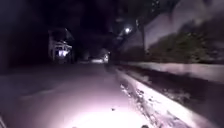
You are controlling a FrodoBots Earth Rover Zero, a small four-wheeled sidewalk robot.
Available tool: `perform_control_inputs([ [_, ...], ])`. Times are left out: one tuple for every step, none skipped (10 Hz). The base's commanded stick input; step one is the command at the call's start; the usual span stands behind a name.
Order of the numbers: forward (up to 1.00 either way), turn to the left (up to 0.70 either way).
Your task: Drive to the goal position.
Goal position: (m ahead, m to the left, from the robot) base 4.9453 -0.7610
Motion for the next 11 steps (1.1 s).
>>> perform_control_inputs([
  [0.70,0.00],
  [0.70,0.00],
  [0.70,0.00],
  [0.70,0.00],
  [0.70,0.08],
  [0.70,0.29],
  [0.70,0.18],
  [0.70,0.02],
  [0.70,0.00],
  [0.70,0.00],
  [0.70,0.00],
])
